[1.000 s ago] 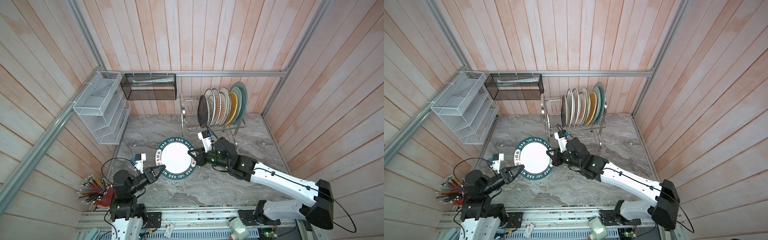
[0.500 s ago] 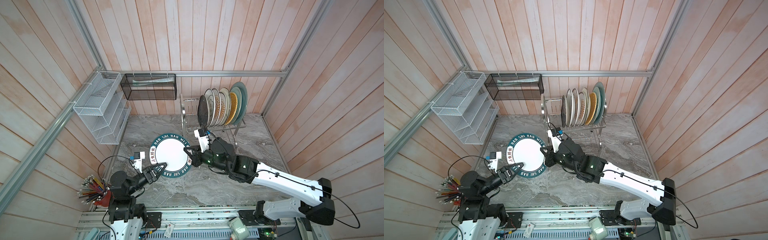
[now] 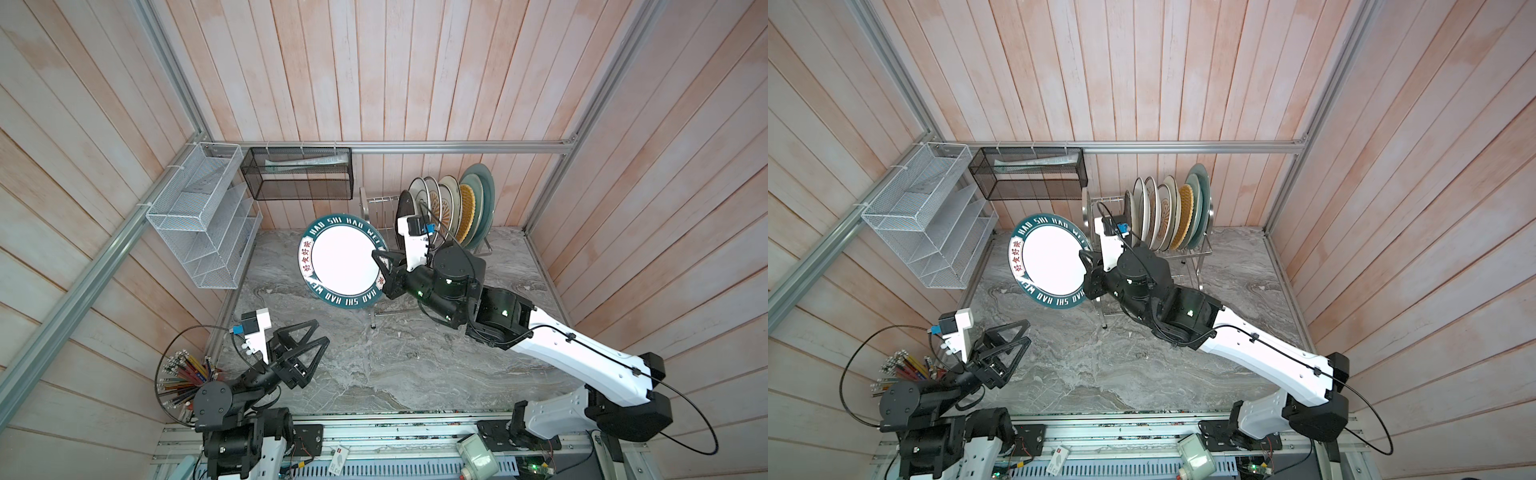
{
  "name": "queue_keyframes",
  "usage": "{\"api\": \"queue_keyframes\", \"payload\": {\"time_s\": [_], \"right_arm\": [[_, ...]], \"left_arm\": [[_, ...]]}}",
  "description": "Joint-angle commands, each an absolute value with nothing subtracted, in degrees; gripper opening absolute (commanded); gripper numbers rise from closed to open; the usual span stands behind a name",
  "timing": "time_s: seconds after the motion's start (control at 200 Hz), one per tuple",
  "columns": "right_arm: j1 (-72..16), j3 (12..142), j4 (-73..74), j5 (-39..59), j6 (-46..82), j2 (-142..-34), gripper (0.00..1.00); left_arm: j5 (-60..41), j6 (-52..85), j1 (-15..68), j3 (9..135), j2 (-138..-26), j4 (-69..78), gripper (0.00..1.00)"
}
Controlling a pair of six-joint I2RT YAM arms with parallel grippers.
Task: Load the plates into the dish rack
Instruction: 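Grasp the plate rim with the right gripper and open the left gripper, then carry the white plate to the rack with the right gripper while the left arm retracts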
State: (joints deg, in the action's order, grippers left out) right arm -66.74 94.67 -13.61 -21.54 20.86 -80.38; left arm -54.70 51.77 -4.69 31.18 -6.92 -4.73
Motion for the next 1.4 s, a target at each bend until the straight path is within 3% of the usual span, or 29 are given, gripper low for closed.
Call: {"api": "queue_keyframes", "payload": {"time_s": [0.0, 0.3, 0.78, 1.395], "right_arm": [[-67.2, 103.1, -11.4, -30.3, 13.8, -82.2, 0.00], [-66.8, 123.3, -12.7, -53.7, -3.5, -93.6, 0.00], [-64.0, 124.4, 6.3, -70.1, -28.4, -100.9, 0.00], [-59.7, 139.4, -12.9, -72.3, -16.9, -115.4, 0.00]], "left_arm": [[-52.4, 48.4, -4.4, 30.3, -7.0, -5.9, 1.00], [-49.6, 42.5, -3.2, 28.3, -6.4, -6.0, 1.00], [-45.2, 30.1, -1.5, 33.1, -9.7, -11.1, 1.00], [-46.3, 26.7, -1.6, 31.1, -11.0, -9.4, 1.00]]}}
